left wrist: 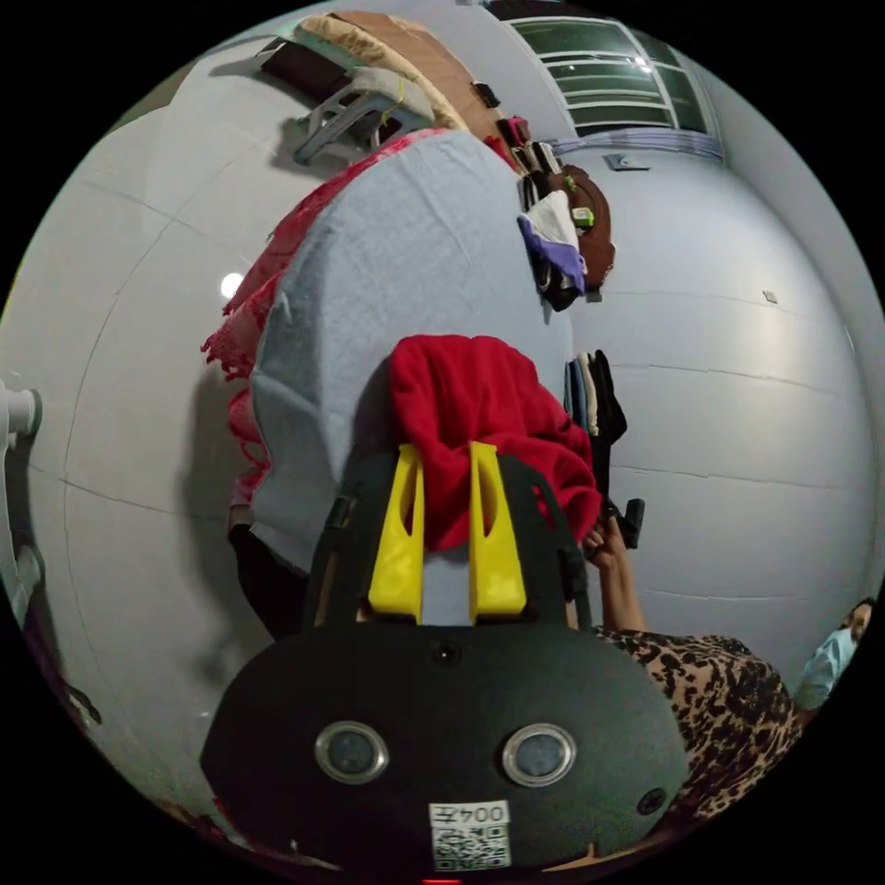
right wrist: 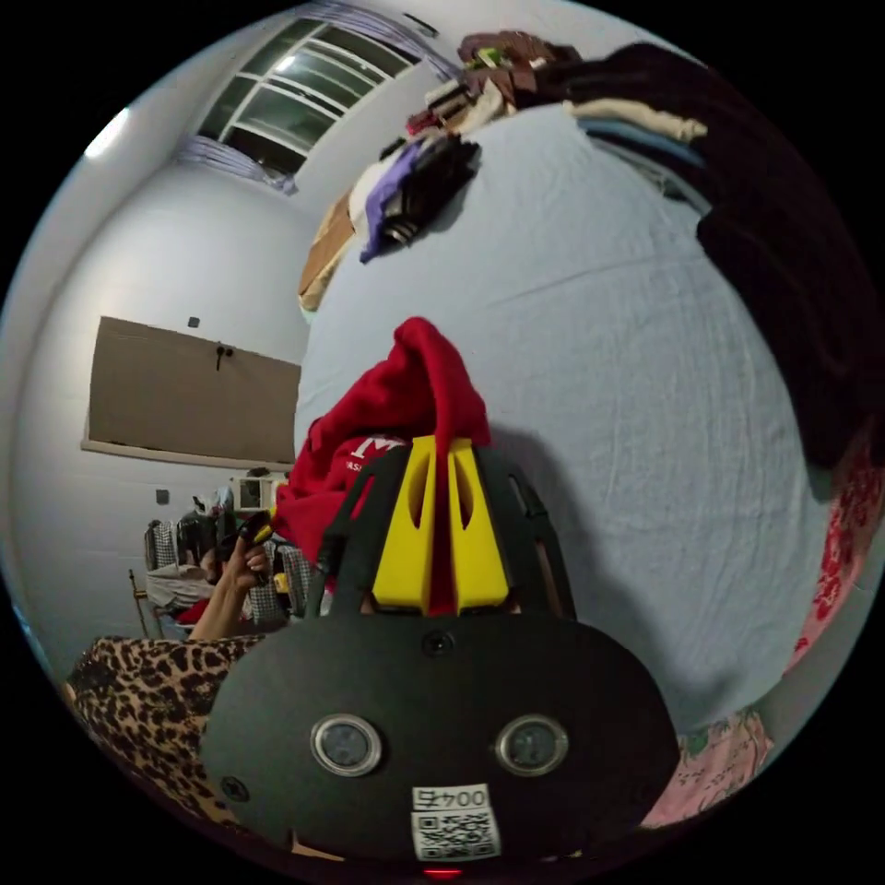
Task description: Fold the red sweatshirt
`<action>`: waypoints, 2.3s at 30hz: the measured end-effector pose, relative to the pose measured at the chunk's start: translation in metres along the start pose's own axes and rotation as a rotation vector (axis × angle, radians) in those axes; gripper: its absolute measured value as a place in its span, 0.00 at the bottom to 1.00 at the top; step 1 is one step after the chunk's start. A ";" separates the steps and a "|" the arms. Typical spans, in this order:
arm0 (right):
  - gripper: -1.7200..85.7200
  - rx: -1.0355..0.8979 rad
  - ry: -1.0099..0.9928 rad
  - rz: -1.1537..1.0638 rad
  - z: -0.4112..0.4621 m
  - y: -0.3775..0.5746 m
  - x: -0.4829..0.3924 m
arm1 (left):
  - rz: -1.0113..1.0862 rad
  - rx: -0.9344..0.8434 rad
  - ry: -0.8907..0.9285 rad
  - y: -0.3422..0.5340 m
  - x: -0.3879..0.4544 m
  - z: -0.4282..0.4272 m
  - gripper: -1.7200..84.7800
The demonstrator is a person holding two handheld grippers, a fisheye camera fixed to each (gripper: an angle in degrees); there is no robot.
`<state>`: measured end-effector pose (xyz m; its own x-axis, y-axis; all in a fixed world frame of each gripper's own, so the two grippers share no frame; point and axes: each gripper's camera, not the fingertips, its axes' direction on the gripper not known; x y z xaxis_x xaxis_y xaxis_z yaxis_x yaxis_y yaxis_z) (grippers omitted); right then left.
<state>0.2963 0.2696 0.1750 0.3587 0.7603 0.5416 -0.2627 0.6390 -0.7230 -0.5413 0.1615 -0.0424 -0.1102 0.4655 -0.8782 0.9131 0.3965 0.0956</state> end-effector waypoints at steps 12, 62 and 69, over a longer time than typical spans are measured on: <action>0.02 0.478 0.245 -0.367 -0.160 0.086 -0.140 | 0.739 0.400 -0.220 0.097 0.295 -0.080 0.05; 0.18 0.323 0.626 -0.177 -0.136 -0.105 -0.183 | 0.575 0.424 -0.235 -0.063 0.249 -0.074 0.13; 0.13 0.205 0.333 -0.183 -0.141 -0.057 -0.090 | 0.492 0.173 -0.159 -0.006 0.084 -0.050 0.12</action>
<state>0.4053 0.1485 0.1069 0.6765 0.5745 0.4608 -0.3287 0.7955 -0.5091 -0.5757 0.2379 -0.0929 0.3951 0.4326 -0.8104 0.8945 0.0200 0.4467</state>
